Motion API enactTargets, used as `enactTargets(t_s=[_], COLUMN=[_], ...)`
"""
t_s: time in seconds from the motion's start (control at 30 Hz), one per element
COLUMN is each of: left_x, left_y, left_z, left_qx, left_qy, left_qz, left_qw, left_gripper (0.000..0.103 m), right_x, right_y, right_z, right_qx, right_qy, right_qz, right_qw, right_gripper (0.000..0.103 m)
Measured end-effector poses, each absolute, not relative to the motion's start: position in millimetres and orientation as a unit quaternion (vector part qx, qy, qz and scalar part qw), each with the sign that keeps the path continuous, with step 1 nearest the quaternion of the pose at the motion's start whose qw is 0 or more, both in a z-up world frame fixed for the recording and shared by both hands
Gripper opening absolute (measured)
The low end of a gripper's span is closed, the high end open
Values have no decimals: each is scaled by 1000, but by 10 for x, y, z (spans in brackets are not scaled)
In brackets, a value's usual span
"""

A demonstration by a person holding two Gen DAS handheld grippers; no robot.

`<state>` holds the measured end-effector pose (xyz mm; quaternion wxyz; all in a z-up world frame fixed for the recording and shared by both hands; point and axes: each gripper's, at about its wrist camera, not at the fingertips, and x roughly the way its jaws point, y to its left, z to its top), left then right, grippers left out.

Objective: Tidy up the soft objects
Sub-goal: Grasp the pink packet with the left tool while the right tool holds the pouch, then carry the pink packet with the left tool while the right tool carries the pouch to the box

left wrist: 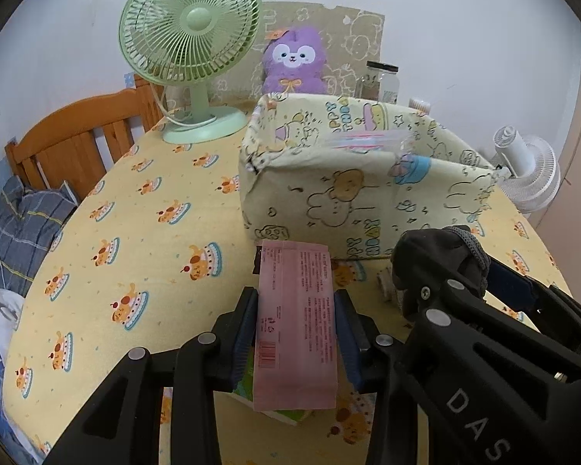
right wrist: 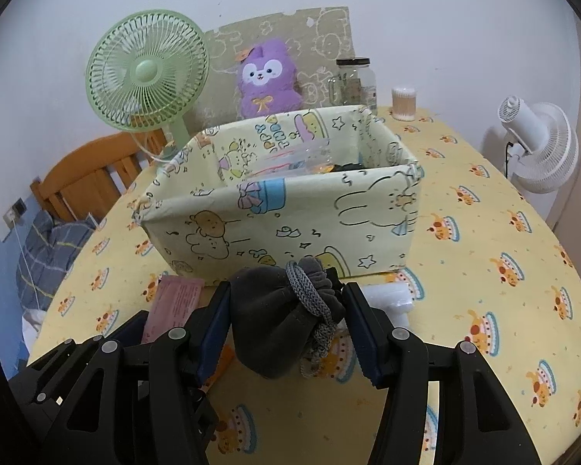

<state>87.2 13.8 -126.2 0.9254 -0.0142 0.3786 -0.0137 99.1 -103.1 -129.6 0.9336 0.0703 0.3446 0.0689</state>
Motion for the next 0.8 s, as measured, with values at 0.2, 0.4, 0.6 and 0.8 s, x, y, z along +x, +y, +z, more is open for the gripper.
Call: enactTargets(t_s=[0.2,0.4,0.6,0.8], left_x=[794,704,606,494], left_y=[40,-68,-158,-223], left_z=[-1177,-1069,-957,-844], left_qx=[-13,-5,-1,1], left_qy=[372,361,349,336], left_qz=[-21,-28,-35,-38], left_qw=[928,932,936,941], left_gripper=[40,41,40,40], right_x=[870,752,630,507], right_y=[-1135,-1265,-1362,-1429], right_z=[-1213,-1117,-998,-884], right_qx=[77,87,92,95], right_qy=[332,321,308,296], right_qz=[62,57,53,49], right_qw=[938,942,945,949], right_gripper=[60,60,60,60])
